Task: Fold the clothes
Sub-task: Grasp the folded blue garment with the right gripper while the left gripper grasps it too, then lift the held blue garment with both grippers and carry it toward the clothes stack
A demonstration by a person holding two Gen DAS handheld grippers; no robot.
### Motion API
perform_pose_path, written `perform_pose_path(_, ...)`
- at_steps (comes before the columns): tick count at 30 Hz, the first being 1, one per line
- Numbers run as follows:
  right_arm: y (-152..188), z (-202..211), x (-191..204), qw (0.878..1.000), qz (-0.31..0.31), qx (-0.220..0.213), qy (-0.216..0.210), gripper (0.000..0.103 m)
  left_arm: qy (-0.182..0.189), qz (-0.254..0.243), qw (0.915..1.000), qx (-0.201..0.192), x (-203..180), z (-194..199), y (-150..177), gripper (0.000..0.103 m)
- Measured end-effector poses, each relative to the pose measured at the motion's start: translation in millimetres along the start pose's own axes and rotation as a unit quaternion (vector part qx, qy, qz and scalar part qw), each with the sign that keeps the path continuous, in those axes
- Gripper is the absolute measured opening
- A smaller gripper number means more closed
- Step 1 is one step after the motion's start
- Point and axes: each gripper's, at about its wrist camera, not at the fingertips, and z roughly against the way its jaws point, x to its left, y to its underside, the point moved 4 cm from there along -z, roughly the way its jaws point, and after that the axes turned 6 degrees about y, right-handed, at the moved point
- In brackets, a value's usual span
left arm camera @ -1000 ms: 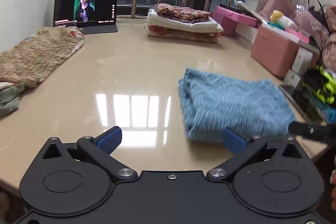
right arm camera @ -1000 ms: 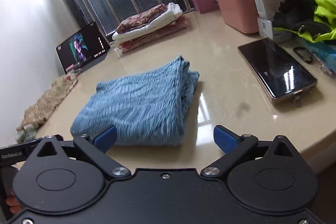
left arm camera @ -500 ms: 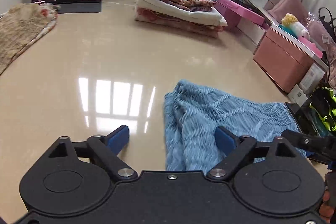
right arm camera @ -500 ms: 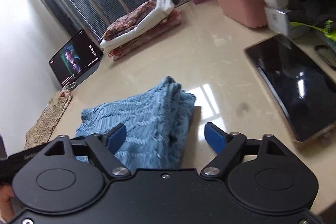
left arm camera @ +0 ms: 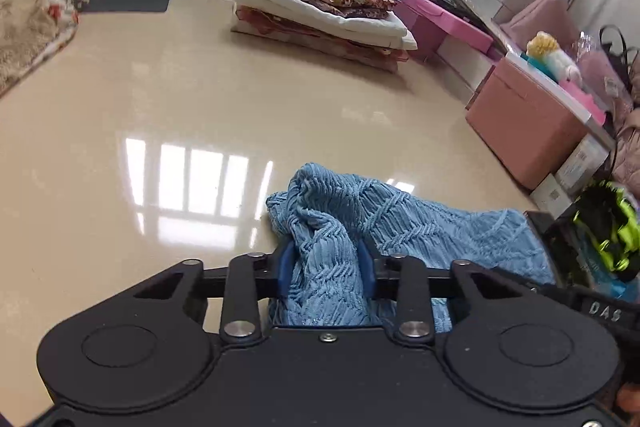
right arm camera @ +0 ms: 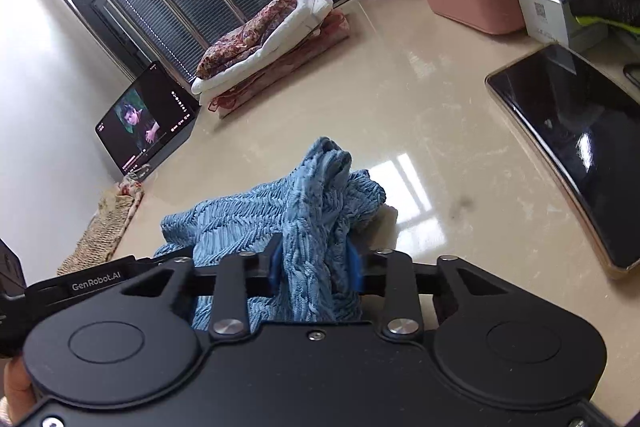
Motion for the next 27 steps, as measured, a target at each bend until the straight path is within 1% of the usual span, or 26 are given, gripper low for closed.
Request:
perform_pose_path(2, 1, 0, -1, 1.0, -0.007, 0.001, -0.006, 0.027, 0.009, 0.015, 0.9998, -0.001, 3, 1, 0, 0.022)
perform_pose_path(5, 2, 1, -4, 1.0, -0.022, 0.001, -0.016, 0.024, 0.025, 0.027, 0.9993, -0.009, 4, 7, -3, 0.017)
perform_pose_path(7, 2, 1, -5, 0.999, -0.028, 0.0, -0.021, 0.023, 0.031, 0.029, 0.999, -0.011, 5, 10, -4, 0.016)
perform_pose_path(11, 1, 7, 2, 0.999, -0.02, -0.006, -0.031, 0.021, 0.036, 0.031, 0.9986, -0.022, 6, 21, -5, 0.016)
perform_pose_path(18, -1, 24, 27, 0.998, 0.003, -0.028, -0.05, 0.02, 0.05, 0.025, 0.9976, -0.042, 3, 47, -8, 0.016)
perform_pose_path(27, -7, 41, 61, 0.996, 0.036, -0.047, -0.07, 0.02, 0.054, 0.02, 0.9954, -0.076, 3, 78, -18, 0.016)
